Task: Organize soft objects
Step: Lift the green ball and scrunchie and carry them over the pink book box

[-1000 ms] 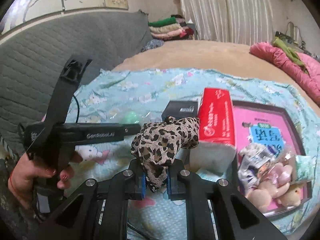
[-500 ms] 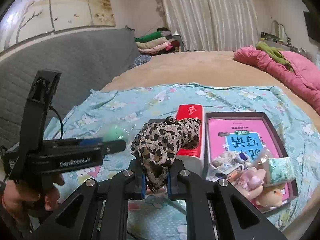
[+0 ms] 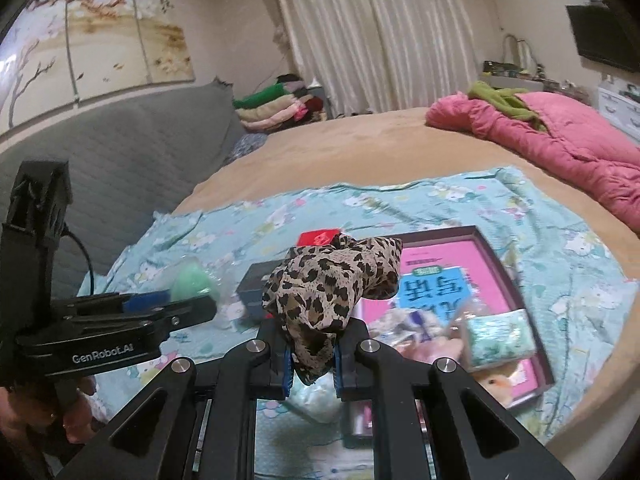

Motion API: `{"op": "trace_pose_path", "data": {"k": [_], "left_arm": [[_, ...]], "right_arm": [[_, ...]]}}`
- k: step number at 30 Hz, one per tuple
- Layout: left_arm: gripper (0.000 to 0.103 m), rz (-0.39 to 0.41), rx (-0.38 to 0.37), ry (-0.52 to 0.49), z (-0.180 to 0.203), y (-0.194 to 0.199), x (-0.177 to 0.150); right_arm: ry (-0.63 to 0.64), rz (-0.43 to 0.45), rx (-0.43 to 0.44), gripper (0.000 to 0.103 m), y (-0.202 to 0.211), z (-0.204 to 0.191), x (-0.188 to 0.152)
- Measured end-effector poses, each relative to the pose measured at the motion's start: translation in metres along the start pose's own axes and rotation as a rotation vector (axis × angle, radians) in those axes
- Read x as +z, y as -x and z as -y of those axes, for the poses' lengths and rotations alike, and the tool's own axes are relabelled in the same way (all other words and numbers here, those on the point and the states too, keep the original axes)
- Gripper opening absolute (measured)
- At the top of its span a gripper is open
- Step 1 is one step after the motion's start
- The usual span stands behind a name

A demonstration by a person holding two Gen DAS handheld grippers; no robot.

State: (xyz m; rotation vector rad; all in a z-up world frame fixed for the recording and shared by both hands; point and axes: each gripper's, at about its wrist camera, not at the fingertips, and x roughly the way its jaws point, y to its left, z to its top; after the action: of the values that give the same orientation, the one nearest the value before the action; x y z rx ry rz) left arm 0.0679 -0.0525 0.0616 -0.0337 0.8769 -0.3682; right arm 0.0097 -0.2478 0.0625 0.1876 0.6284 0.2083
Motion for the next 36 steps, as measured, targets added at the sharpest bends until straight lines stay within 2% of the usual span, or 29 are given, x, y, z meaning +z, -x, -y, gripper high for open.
{"op": "trace_pose_path", "data": {"k": [7,22,30,36], "left_arm": [[0.045,-0.009,-0.014,-0.031,0.026,-0.001,0.004],[0.045,-0.030,-0.044,-0.114,0.074,-0.016,0.007],[0.045,-0.062,-0.066,-0.139,0.094,-0.037,0.009],[0.045,-0.121,-0.066,-0.158,0.108,-0.070,0.007]], "right_arm": [[-0.048,0.038,-0.034,0.014,0.020,0.028,0.007],[-0.144,0.049,-0.092,0.014,0.040,0.075,0.011],[-0.176,0.064,-0.121,0.014,0.046,0.094,0.011],[-0.194,0.066,-0.130,0.014,0.045,0.106,0.010]]}}
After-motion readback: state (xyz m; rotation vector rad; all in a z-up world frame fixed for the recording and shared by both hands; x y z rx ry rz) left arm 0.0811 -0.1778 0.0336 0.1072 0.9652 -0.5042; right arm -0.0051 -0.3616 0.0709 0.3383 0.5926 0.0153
